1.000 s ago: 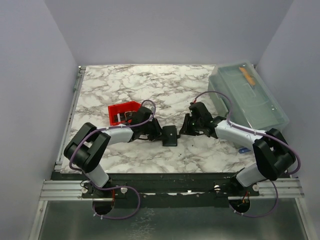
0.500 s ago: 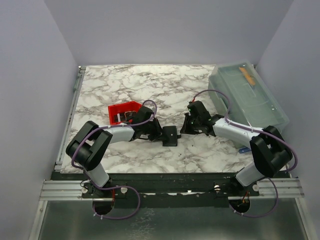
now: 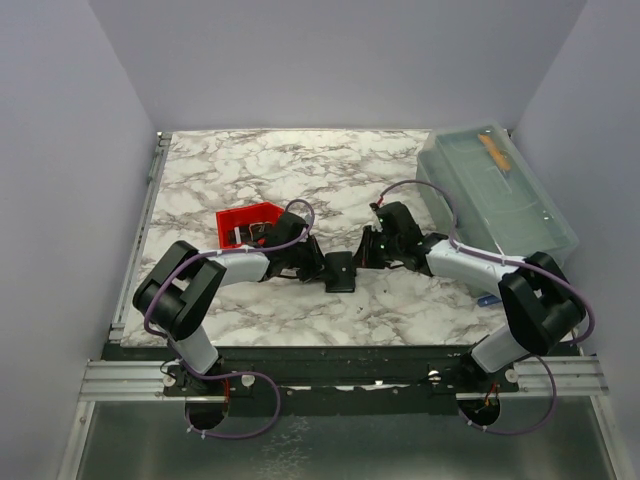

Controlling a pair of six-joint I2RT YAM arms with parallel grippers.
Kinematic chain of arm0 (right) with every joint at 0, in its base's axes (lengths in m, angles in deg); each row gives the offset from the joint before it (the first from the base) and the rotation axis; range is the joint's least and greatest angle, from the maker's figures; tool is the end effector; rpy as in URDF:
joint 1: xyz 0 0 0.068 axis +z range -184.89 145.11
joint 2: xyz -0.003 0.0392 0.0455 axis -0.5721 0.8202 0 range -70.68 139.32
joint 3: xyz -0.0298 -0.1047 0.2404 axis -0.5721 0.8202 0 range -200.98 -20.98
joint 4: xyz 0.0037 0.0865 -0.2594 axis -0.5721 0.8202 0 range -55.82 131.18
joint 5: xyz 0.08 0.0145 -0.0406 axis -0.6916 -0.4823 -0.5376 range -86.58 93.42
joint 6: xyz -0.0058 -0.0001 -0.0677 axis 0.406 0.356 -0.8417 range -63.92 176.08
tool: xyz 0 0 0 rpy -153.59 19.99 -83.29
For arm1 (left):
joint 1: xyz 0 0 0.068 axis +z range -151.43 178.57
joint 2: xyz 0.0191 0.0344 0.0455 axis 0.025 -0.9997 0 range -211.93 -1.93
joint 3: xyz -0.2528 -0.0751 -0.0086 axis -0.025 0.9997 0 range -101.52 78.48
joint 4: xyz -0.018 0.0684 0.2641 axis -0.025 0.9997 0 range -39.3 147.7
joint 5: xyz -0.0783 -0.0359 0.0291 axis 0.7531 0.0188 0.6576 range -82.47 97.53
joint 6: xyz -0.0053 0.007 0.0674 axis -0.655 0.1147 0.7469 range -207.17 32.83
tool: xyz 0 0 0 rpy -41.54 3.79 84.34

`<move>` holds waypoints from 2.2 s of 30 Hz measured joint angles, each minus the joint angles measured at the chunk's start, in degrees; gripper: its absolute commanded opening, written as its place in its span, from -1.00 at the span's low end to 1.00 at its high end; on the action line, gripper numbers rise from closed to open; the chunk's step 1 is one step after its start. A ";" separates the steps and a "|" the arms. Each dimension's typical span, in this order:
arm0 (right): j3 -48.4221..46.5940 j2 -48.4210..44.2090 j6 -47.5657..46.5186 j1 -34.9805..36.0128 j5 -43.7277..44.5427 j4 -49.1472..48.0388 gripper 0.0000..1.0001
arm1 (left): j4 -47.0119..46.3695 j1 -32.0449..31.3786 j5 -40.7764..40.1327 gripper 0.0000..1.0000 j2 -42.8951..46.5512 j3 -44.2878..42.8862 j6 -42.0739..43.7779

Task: Put the credit cards into the card holder
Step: Close the card holder at the center of the board.

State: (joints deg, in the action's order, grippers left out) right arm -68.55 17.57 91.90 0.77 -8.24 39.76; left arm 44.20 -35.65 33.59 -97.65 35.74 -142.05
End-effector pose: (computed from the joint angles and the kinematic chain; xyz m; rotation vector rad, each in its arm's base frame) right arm 0.2656 0.2042 0.1536 -0.0998 2.5193 0.7996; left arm 0.2621 -0.2072 0.1082 -0.2351 2.6593 -1.1829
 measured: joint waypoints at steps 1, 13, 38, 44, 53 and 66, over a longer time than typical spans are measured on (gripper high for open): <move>0.15 0.02 -0.35 0.00 -0.92 -0.48 -0.99 | 0.00 0.00 0.00 -0.92 0.00 -0.02 0.07; 0.15 4.00 -2.25 0.00 -7.17 -3.91 -0.99 | 0.70 0.00 0.13 -0.95 -0.24 -0.57 0.33; -1.92 9.57 -1.11 -0.55 -11.32 -5.92 -0.99 | 0.70 0.00 0.11 -0.97 -0.24 -0.57 0.33; -1.64 10.01 1.75 -2.99 -14.75 -6.01 -0.99 | 0.68 0.00 0.11 -0.98 -0.22 -0.57 0.33; -2.47 17.55 6.62 -10.60 -28.44 -11.76 -0.99 | 0.63 -0.04 0.09 -0.99 -0.22 -0.57 0.33; -8.07 13.57 0.68 -9.64 -27.96 1.03 -0.19 | 1.07 -0.04 0.09 -0.98 0.11 -0.59 1.22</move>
State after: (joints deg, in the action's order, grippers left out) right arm -76.62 31.14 92.57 -8.87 -36.19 40.79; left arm 45.27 -35.69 33.68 -97.55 35.15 -140.82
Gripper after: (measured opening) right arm 0.355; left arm 0.024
